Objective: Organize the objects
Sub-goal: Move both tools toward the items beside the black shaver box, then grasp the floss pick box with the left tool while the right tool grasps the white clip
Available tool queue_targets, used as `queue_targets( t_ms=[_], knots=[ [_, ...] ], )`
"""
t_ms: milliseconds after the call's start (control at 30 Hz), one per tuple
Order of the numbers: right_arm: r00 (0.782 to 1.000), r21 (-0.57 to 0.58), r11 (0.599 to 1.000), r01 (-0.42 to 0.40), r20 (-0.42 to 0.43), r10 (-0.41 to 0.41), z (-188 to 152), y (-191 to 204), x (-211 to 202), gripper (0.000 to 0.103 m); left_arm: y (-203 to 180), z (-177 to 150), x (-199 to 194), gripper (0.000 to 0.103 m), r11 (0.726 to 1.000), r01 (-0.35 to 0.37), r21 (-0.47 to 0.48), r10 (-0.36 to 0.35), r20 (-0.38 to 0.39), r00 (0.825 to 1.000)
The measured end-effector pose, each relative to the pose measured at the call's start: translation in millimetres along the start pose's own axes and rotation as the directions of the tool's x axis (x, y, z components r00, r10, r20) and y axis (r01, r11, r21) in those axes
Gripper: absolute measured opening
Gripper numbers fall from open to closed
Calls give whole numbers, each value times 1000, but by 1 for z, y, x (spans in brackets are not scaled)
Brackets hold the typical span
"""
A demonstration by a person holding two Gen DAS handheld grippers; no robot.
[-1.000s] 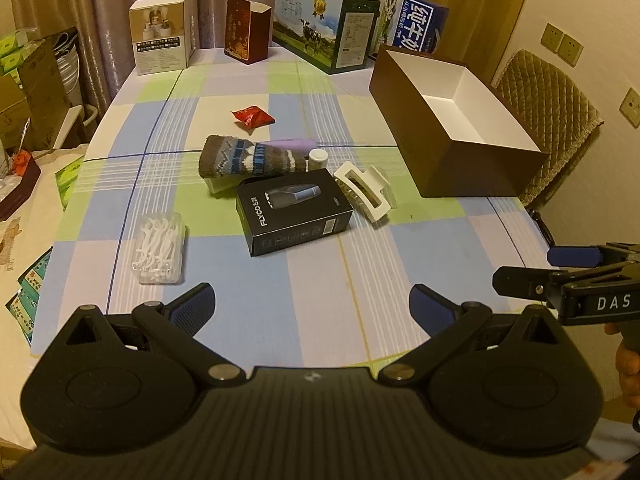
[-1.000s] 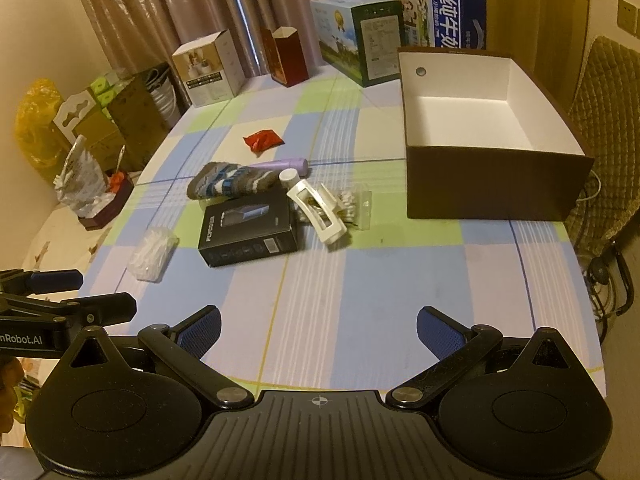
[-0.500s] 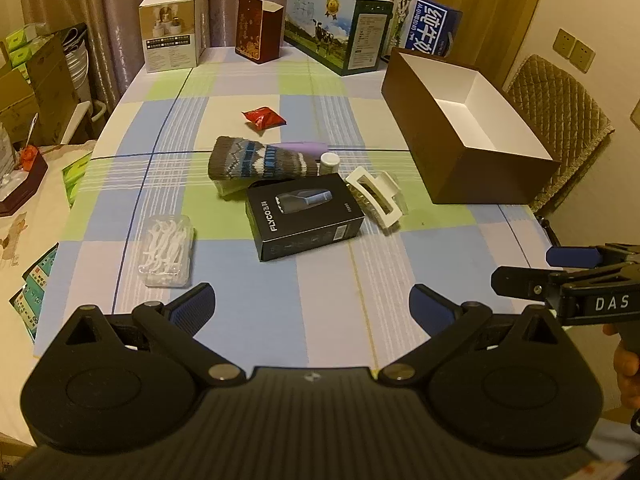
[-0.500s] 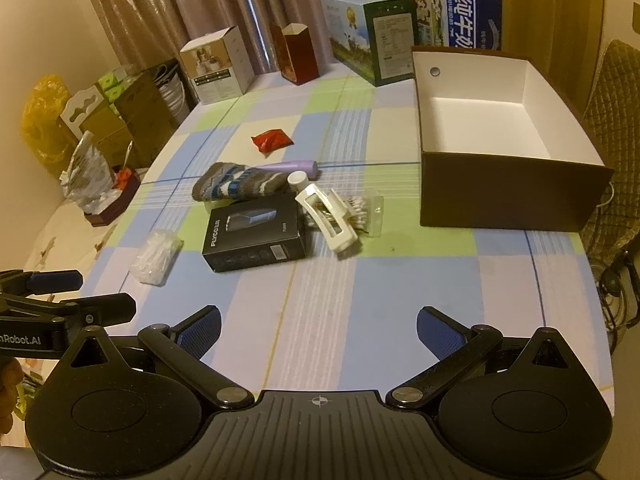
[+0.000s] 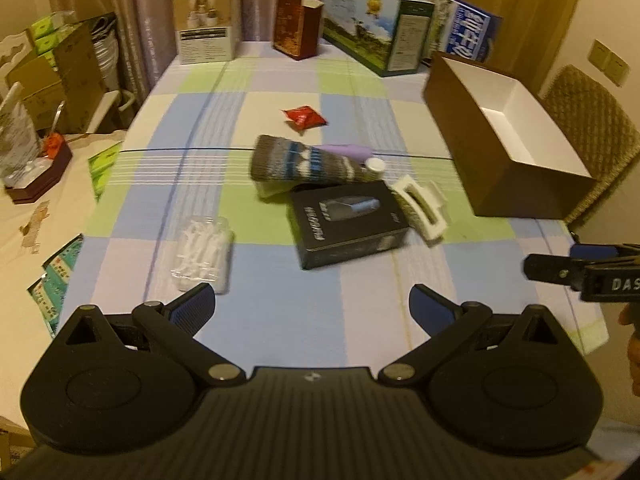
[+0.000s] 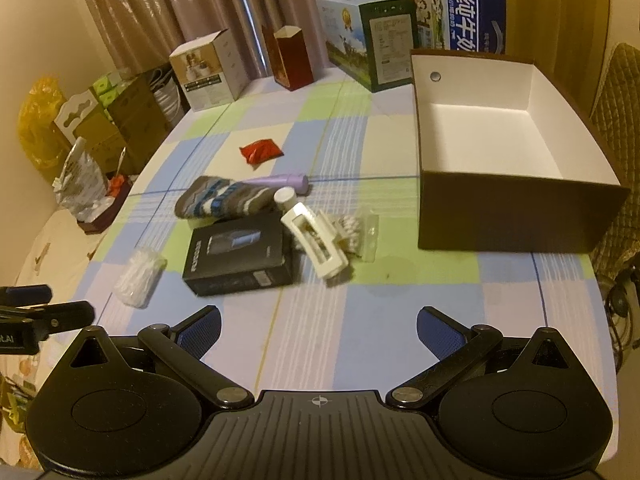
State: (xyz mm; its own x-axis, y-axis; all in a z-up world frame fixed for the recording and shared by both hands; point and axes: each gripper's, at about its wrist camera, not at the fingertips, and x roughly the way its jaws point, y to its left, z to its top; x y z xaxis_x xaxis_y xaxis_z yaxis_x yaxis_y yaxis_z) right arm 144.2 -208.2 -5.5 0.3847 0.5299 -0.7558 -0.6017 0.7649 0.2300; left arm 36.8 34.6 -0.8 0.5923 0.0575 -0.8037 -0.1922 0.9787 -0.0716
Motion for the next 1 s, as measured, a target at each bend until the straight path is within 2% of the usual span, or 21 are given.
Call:
queue_targets(
  t_ms=[333,500,533,567,633,800,1000],
  knots=[
    [999,-56,998,-29,35,31,11,-13,37,101,40,7,22,102,988,-133,-78,134,9,991],
    [998,-101,994,-28,46,33,15,-17,62,101,64,6,42,102,977,-181,-113,179,-27,984],
    [998,-112,993,-36,53,42,16,-17,66,98,67,6,47,102,976,-183,-117,181,-31,983],
    [996,-124,991,-51,64,59,17,-17,69,88,71,5,51,102,974,-189,-123,186,-36,982],
    [996,-142,988,-54,69,64,19,-16,79,81,77,4,60,102,971,-201,-130,197,-43,979],
    [994,-203,978,-58,77,75,23,-13,102,71,83,7,80,102,969,-209,-135,206,-32,978],
    [998,-284,958,-26,48,41,21,-7,132,60,88,12,105,99,970,-213,-119,210,-37,977]
  ],
)
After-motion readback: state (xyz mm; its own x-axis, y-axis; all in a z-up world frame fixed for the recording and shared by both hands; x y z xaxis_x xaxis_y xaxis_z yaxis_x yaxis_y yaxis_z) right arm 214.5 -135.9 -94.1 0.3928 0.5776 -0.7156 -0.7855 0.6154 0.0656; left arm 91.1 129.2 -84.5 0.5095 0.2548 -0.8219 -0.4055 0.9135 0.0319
